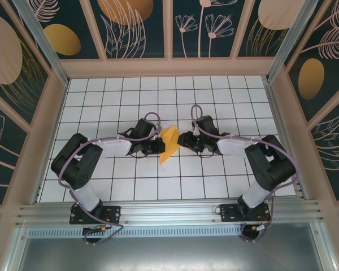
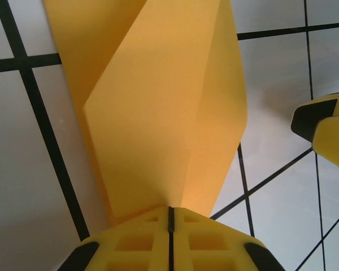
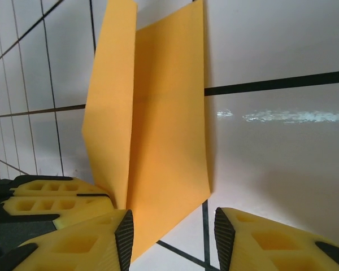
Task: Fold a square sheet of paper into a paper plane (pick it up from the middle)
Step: Turn over the paper at the center of the table.
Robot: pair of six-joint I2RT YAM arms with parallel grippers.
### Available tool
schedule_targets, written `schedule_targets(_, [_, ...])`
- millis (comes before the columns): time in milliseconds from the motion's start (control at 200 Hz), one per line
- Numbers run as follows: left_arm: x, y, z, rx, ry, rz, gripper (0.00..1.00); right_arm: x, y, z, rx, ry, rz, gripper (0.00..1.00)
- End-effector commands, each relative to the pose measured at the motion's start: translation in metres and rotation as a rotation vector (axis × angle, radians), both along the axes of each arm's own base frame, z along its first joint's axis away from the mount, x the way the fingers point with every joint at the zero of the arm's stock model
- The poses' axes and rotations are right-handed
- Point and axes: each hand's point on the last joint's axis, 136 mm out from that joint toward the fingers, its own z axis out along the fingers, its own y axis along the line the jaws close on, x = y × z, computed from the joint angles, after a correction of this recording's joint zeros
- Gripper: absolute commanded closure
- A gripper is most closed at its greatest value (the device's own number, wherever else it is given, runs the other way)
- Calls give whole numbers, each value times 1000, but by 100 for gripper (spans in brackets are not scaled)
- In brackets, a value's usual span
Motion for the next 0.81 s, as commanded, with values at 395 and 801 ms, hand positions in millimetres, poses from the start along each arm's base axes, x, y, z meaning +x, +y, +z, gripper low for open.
schedule_targets(395, [-11,4,-18,-1,29,-25,93,12,23,-5,55,31,23,51])
schedule_targets(801, [-18,3,-19,-27,51,-32,92,9,28,-11,74,61,27,52])
